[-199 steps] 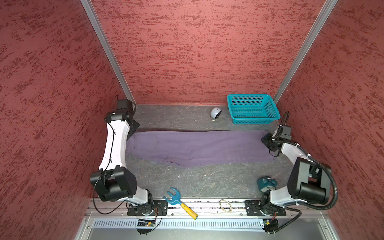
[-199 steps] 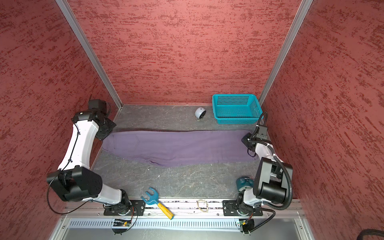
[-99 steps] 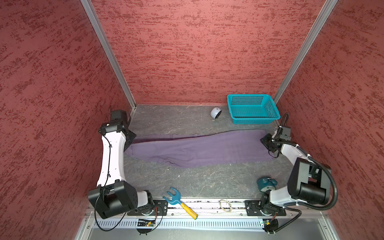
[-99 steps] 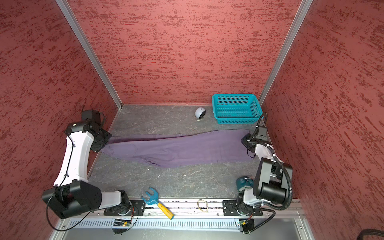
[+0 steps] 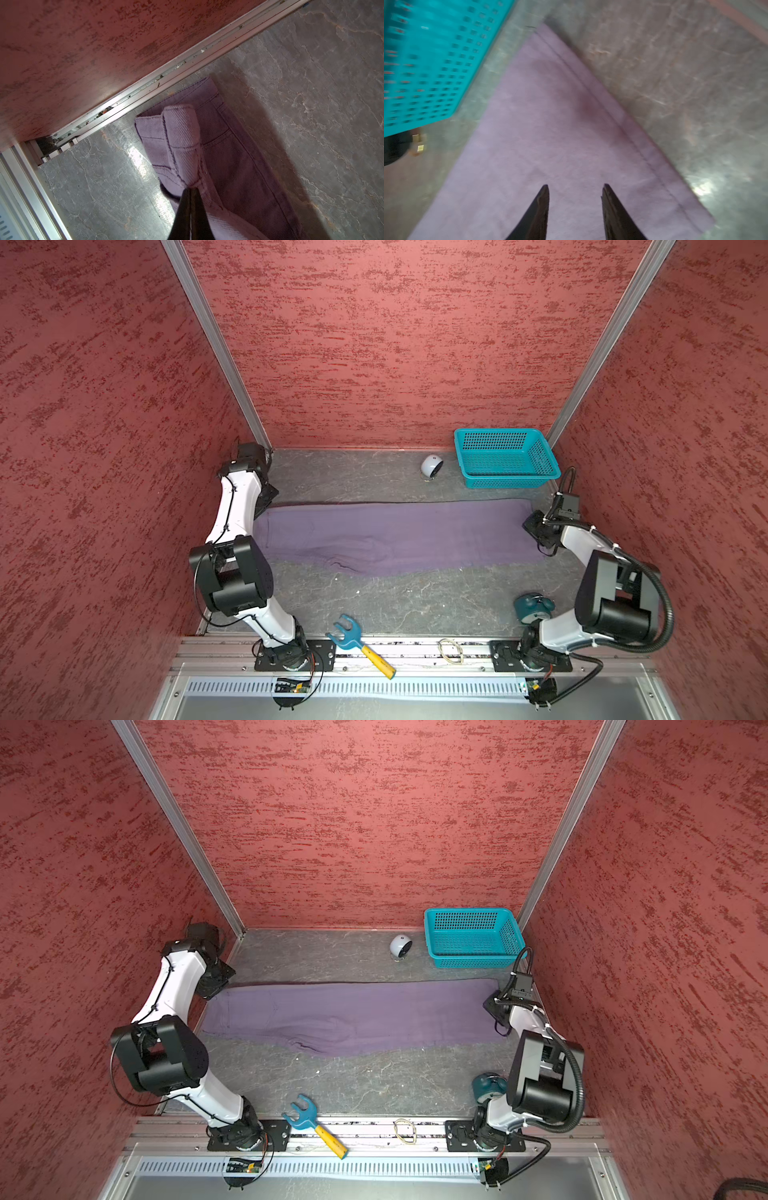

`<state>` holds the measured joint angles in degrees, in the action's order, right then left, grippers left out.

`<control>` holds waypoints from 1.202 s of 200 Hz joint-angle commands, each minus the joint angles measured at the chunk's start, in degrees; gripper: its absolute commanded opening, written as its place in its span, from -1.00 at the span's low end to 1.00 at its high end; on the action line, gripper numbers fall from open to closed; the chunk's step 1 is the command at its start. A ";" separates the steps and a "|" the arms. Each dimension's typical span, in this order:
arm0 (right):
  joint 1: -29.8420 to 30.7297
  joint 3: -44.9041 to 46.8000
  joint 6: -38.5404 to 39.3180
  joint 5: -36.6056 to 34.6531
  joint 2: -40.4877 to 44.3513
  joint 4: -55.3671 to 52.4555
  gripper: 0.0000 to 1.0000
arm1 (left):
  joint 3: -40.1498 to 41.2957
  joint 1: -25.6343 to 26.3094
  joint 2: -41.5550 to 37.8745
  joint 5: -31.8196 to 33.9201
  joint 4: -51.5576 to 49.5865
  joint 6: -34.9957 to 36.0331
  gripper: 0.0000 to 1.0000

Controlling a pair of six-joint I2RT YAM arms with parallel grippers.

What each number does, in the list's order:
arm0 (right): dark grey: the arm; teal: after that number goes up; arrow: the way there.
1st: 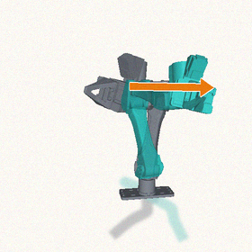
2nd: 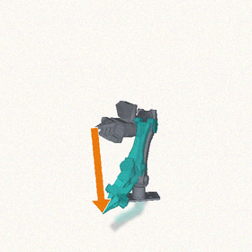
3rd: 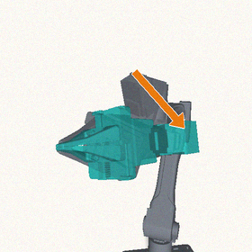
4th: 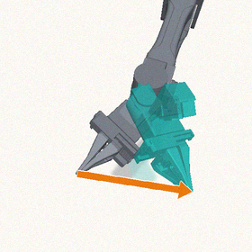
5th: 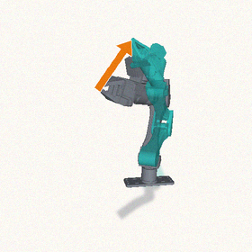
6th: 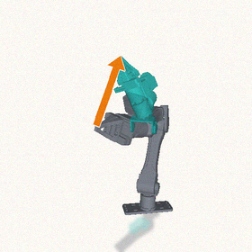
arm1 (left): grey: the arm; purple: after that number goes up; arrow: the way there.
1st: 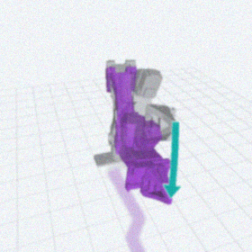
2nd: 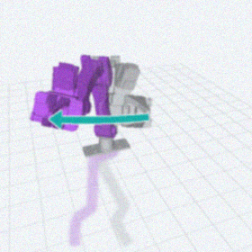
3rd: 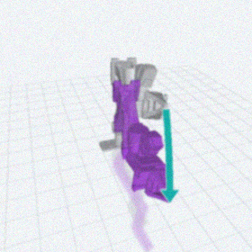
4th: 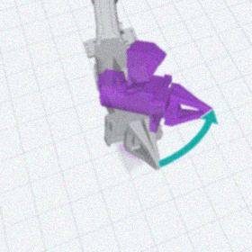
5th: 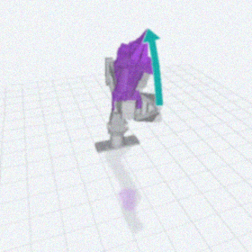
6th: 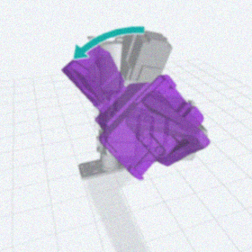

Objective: Fold and stack the trousers
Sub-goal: Smooth out the trousers at the center of the table.

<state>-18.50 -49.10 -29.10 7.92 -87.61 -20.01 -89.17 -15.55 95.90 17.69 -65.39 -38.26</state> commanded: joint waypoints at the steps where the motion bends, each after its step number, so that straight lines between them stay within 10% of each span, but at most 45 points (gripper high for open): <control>1: -0.22 -3.76 2.14 -8.06 -2.48 -4.27 -0.11 | -1.12 -0.79 -1.50 1.79 2.12 1.30 -1.00; 68: -1.28 -9.87 2.82 -16.73 -8.33 -11.15 -0.11 | 4.31 -3.29 -5.83 -3.50 7.63 1.83 -1.00; 155: -1.47 -11.58 0.89 -10.12 -14.24 -11.37 -0.02 | 5.63 -5.42 -6.19 -8.77 9.95 1.89 -1.00; 210: -2.57 -11.96 0.54 -10.85 -11.97 -12.23 -1.00 | 5.32 -5.20 -5.63 -9.69 9.88 1.87 -1.00; 240: -4.17 -14.93 0.59 -11.94 -7.11 -15.62 -1.00 | 4.84 -4.88 -6.37 -9.90 8.92 1.92 -1.00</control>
<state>-20.91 -60.60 -28.51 -1.78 -99.92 -32.40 -83.79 -20.45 90.74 7.57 -56.82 -36.99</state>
